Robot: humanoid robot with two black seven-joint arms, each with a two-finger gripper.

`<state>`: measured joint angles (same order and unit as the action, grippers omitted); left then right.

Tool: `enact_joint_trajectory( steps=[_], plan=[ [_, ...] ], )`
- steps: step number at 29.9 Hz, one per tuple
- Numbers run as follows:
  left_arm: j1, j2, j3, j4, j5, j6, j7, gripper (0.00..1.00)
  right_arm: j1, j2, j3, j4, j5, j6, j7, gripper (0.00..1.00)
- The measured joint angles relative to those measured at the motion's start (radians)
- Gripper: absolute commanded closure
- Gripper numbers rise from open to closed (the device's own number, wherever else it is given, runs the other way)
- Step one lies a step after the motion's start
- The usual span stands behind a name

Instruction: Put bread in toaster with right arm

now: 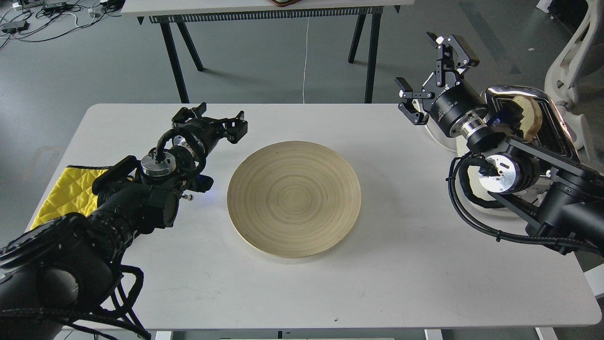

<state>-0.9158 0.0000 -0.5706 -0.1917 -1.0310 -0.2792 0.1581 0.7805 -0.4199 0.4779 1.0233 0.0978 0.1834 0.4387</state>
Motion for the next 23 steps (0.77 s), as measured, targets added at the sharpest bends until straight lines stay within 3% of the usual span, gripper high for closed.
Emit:
enact_joint_trajectory(
  steps=[6, 23],
  plan=[
    [0.000, 0.000, 0.000, 0.000, 0.000, 0.000, 0.000, 0.00, -0.072, 0.031, 0.034, -0.066, -0.001, 0.130, 0.003, 0.00],
    [0.000, 0.000, 0.000, 0.000, 0.000, 0.000, 0.000, 0.00, -0.093, 0.060, 0.039, -0.113, 0.003, 0.148, -0.001, 0.00]
  ],
)
